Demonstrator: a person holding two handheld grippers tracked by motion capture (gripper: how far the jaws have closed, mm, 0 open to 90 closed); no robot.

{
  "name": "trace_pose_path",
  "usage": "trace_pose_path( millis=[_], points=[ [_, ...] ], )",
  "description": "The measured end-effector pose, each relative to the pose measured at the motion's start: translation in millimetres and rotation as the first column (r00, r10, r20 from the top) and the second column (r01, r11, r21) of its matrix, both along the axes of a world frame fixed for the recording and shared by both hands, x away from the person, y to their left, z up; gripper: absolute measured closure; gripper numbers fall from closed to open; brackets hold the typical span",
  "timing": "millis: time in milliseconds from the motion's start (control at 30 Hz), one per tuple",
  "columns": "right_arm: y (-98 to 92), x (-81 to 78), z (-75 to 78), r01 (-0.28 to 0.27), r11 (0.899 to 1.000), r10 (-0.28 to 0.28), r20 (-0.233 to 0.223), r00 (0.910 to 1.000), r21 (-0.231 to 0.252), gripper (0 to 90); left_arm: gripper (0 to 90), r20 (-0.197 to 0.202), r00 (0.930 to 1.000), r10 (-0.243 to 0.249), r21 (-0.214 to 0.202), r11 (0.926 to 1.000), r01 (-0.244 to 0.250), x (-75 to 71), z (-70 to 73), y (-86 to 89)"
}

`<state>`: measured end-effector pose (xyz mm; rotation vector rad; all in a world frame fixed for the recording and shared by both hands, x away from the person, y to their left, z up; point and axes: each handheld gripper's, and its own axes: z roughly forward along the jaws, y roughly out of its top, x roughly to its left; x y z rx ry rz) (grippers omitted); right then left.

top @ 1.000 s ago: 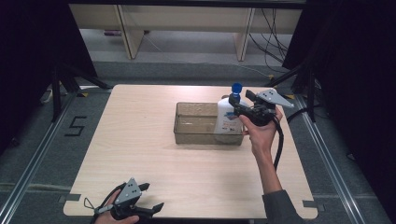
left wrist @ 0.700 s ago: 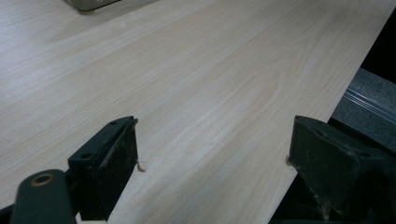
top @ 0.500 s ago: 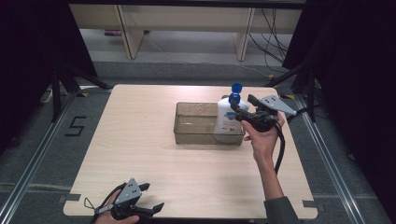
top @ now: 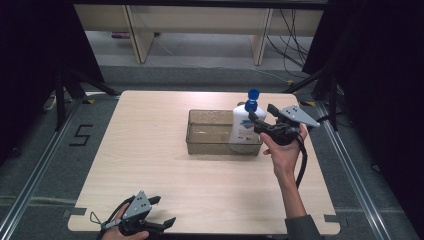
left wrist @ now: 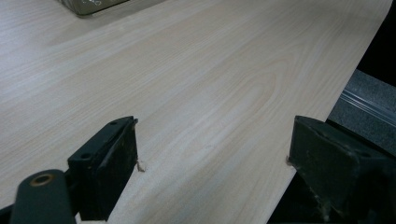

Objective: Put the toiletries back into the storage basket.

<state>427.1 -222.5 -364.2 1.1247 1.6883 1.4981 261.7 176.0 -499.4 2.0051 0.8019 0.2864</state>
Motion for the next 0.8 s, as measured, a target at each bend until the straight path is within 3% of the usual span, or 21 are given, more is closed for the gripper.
trace_pose_path(
  millis=[200,267,500,533,800],
  points=[
    [-0.4,-3.6,0.5,-0.005,1.000,0.005,-0.008,1.0000,0.014,27.2,15.0,-0.002,1.0000,0.009,0.001,1.0000,-0.009,-1.3,1.0,-0.3],
    [-1.9,-3.4,0.8,-0.002,1.000,0.002,0.011,0.9999,0.001,27.3,15.0,-0.003,0.9999,0.010,0.001,0.9999,-0.010,-1.2,0.8,-0.4],
    [0.7,-7.1,0.7,-0.008,1.000,0.008,-0.013,0.9999,0.023,27.2,15.0,-0.002,1.0000,0.008,-0.002,1.0000,-0.008,-1.0,0.6,-0.5],
    [-0.3,-6.6,0.5,-0.010,1.000,0.010,0.002,0.9999,0.001,27.2,15.0,-0.003,1.0000,0.009,-0.001,1.0000,-0.009,-1.1,0.6,-0.4],
    [-0.2,-10.4,-1.3,-0.020,1.000,0.021,-0.011,0.9997,0.011,27.2,14.9,0.002,1.0000,0.004,-0.005,1.0000,-0.004,-0.6,0.8,0.0]
  ],
)
